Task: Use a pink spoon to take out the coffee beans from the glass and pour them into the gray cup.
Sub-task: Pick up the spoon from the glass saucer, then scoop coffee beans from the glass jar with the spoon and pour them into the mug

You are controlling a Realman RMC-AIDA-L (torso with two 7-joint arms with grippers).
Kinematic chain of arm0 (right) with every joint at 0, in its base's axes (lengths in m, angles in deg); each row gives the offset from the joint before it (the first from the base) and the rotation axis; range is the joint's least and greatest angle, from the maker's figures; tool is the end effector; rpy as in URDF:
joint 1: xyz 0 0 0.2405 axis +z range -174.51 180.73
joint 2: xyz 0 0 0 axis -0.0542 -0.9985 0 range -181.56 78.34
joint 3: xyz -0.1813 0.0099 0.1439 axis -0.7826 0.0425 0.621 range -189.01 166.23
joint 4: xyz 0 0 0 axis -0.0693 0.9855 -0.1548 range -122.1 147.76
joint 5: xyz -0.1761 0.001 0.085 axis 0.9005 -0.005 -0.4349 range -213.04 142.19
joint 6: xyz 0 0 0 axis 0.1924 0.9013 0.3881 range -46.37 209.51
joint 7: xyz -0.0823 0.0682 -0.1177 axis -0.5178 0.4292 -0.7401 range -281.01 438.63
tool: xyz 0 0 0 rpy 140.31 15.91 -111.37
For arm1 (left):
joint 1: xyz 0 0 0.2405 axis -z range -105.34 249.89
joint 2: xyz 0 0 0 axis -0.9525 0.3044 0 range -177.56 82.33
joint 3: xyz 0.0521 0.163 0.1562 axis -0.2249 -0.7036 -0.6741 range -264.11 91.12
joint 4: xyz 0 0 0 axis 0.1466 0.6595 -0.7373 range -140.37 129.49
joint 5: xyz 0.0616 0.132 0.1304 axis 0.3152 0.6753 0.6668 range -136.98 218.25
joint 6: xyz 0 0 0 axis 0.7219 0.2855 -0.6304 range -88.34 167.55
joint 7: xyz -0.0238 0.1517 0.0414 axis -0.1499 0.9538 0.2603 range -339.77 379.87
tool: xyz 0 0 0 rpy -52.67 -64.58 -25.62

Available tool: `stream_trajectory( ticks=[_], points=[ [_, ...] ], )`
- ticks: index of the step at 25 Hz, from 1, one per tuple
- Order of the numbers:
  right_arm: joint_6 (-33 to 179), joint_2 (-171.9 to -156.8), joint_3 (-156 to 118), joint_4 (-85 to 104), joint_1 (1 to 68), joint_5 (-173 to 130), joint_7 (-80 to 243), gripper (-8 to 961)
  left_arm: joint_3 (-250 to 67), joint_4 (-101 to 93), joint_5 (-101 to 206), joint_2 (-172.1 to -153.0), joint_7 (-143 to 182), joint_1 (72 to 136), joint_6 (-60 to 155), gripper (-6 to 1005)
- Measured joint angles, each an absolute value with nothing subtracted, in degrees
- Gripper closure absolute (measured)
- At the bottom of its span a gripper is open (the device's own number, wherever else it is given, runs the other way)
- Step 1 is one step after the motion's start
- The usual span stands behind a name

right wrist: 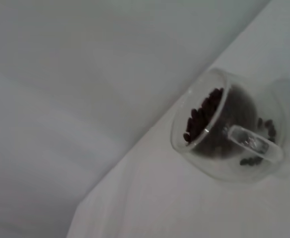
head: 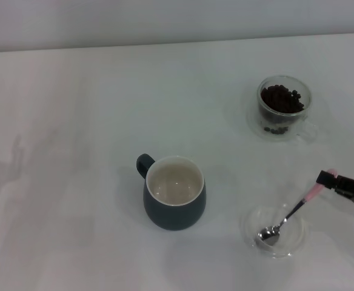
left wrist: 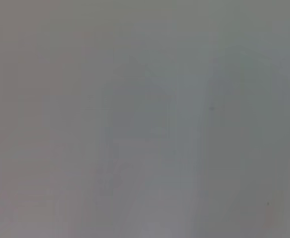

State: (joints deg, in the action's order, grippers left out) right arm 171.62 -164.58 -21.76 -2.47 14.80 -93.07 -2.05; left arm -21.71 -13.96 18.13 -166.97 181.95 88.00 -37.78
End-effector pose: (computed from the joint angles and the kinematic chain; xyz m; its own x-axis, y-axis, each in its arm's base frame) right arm 0.3527 0.2024 0.0178 -0.0852 -0.7042 -0.7049 -0.9576 -0.1376 0.2532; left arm -0.3076 0.2782 0.0072 0.6353 -0.0780 0.7683 0.7383 -0.2306 -0.6339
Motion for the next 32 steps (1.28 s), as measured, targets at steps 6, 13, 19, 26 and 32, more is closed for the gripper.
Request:
stream_trajectory(
  ticks=[6, 13, 19, 26, 32],
  points=[
    [174.9, -162.93, -21.8, -2.7, 16.0, -95.9, -2.2, 800, -21.8, -14.0, 18.2, -166.97, 181.9, 87.9, -37.5, 511],
    [176.7, -160.96, -21.8, -5.3, 18.9, -101.1, -2.8, 802, -22.0, -14.0, 18.4, -167.07, 181.9, 87.5, -36.9, 511],
    [176.1, -160.67, -21.8, -9.5, 23.3, -104.4, -4.0, 803, -25.2, -14.5, 18.6, -167.15, 181.9, 88.0, -35.5, 509],
    [171.6, -160.29, -21.9, -11.6, 28.4, -106.7, -7.7, 803, -26.6, -14.7, 19.1, -167.32, 181.8, 88.2, -34.8, 510],
    [167.1, -160.45, -22.3, -12.5, 30.7, -107.5, -12.2, 803, -27.2, -15.4, 19.4, -167.33, 181.8, 87.9, -34.7, 510]
  ],
)
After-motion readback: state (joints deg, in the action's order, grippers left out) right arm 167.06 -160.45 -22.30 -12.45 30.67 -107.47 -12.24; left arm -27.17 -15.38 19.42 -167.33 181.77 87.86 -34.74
